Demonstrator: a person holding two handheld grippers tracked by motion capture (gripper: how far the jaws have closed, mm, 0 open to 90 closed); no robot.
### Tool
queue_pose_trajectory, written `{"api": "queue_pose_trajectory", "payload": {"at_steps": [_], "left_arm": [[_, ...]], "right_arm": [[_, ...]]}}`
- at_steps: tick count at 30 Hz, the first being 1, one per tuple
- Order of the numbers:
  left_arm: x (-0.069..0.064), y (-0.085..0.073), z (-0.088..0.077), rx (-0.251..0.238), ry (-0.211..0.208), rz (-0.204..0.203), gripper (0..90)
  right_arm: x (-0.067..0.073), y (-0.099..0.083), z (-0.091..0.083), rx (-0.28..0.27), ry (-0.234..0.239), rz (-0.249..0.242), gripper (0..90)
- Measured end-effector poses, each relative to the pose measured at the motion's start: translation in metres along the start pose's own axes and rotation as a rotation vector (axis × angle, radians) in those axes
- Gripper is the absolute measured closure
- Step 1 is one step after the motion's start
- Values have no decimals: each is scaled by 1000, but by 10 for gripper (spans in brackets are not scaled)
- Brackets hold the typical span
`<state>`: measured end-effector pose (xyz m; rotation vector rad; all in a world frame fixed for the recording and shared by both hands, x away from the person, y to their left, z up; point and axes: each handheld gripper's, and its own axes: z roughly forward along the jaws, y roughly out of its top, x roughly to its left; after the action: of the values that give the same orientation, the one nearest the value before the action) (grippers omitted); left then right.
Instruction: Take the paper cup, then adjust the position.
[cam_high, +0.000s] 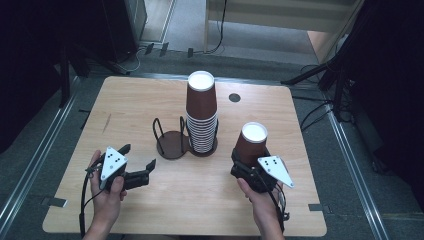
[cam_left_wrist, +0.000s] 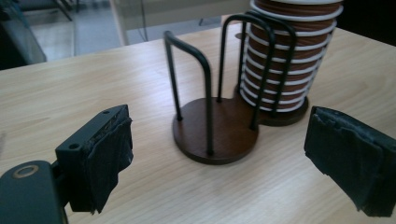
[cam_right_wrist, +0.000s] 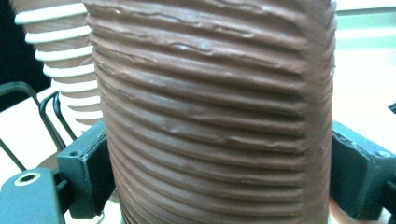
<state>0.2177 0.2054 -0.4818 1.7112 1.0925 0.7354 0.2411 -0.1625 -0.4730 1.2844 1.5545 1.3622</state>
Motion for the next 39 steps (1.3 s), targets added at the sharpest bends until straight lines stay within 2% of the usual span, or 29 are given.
{"api": "queue_pose_trajectory", "payload": {"at_steps": [5,7,9,12,14,16,20,26,32,39], "left_arm": [[-11,2,4,25,-63,48,84],[-15,2,5,26,-100,35,84],[-18,3,5,29,-113,27,84],[-24,5,2,24,-134,45,84],[-26,7,1,23,-159,36,84],[-27,9,1,21,-183,24,84],[-31,11,-1,16,-234,38,84],[-37,13,-1,22,-257,42,84],[-39,14,-1,20,-278,43,84],[-44,13,2,42,-300,54,84]], "right_arm": [[7,-11,-1,5,25,-17,103],[10,-17,-1,12,23,-29,104],[12,-20,-1,15,28,-34,104],[17,-27,-1,1,30,-91,105],[21,-31,0,-9,28,-127,105],[24,-35,2,-6,32,-143,105],[33,-41,5,-2,51,-200,105],[45,-49,7,12,81,-251,105],[50,-52,8,10,81,-287,105],[57,-57,9,17,79,-343,104]]}}
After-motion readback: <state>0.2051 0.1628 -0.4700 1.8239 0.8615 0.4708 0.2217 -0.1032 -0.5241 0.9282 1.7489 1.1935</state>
